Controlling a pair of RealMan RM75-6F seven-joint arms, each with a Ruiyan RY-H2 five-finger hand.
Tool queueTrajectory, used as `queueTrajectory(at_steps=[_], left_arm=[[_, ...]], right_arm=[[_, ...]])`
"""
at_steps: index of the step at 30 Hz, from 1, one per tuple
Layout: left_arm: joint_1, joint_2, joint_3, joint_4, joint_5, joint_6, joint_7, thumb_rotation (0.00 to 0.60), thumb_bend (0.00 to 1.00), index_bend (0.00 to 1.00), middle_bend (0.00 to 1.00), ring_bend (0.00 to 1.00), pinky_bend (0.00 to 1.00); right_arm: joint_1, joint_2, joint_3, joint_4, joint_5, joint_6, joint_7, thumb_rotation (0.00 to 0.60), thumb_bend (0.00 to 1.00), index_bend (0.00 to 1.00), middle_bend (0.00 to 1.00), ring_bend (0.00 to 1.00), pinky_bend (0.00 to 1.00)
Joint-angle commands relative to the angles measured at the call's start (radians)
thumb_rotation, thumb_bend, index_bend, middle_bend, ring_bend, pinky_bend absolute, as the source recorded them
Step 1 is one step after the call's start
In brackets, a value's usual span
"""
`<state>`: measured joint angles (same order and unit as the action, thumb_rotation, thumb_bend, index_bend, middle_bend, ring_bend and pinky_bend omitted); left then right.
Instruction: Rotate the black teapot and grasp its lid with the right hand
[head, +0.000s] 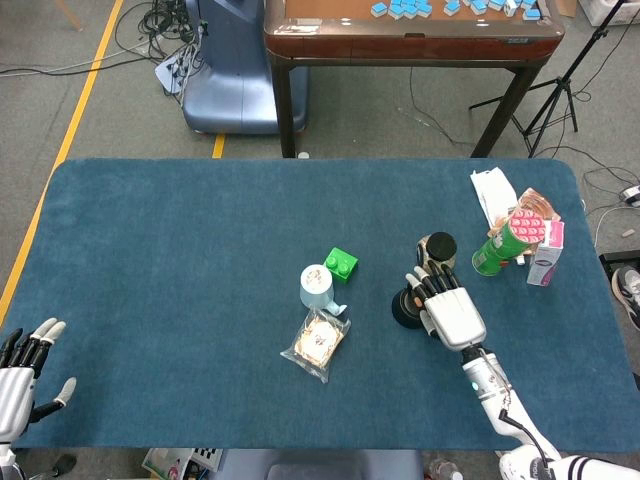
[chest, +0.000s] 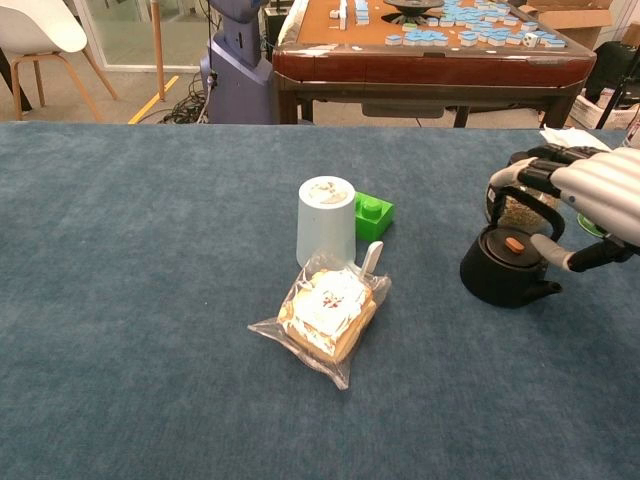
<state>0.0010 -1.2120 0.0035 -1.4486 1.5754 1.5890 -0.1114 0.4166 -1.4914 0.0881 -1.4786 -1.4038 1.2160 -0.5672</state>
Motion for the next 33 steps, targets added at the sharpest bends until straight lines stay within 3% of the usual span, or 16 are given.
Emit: queueTrajectory(at_steps=[1, 15, 16, 20, 22, 26, 33], left_arm=[[-0.001, -0.003, 0.001, 0.004, -0.002, -0.005, -0.001, 0.6, 0.29, 0.11, 0.08, 0.1, 0.01], [-0.004, -0.006, 0.001, 0.007, -0.006, -0.014, 0.0, 0.6, 0.29, 0.11, 0.08, 0.1, 0.01], [-0.004, -0.006, 0.001, 0.006, -0.006, -0.014, 0.0, 0.6, 0.29, 0.11, 0.08, 0.1, 0.01], [-0.002, -0.003, 0.0, 0.003, -0.008, -0.012, 0.001, 0.6, 0.29, 0.11, 0.07, 0.1, 0.01], [0.0, -0.002, 0.0, 0.003, -0.01, -0.01, -0.001, 0.6, 0.29, 0.11, 0.08, 0.1, 0.01], [0.001, -0.001, 0.0, 0.002, -0.01, -0.008, -0.001, 0.6, 0.29, 0.11, 0.08, 0.1, 0.01], [0.0, 0.002, -0.001, -0.001, -0.012, -0.012, 0.003, 0.6, 0.29, 0.11, 0.08, 0.1, 0.01]], right_arm=[[-0.018, 0.03, -0.007, -0.019, 0.011, 0.014, -0.011, 0.6, 0.49, 0.14, 0.15, 0.03, 0.11], [-0.038, 0.154, -0.02, -0.149, 0.035, 0.002, 0.006, 0.6, 0.48, 0.14, 0.15, 0.03, 0.08], [-0.031, 0.159, -0.018, -0.158, 0.035, -0.009, 0.007, 0.6, 0.44, 0.14, 0.17, 0.03, 0.08], [0.013, 0.179, 0.002, -0.192, 0.069, -0.085, 0.024, 0.6, 0.09, 0.14, 0.23, 0.03, 0.06], [0.035, 0.185, 0.014, -0.201, 0.092, -0.123, 0.032, 0.58, 0.02, 0.13, 0.25, 0.03, 0.06], [0.07, 0.179, 0.029, -0.186, 0.126, -0.169, 0.031, 0.517, 0.0, 0.13, 0.25, 0.03, 0.06], [0.117, 0.151, 0.048, -0.136, 0.206, -0.235, 0.039, 0.513, 0.0, 0.13, 0.25, 0.03, 0.05]])
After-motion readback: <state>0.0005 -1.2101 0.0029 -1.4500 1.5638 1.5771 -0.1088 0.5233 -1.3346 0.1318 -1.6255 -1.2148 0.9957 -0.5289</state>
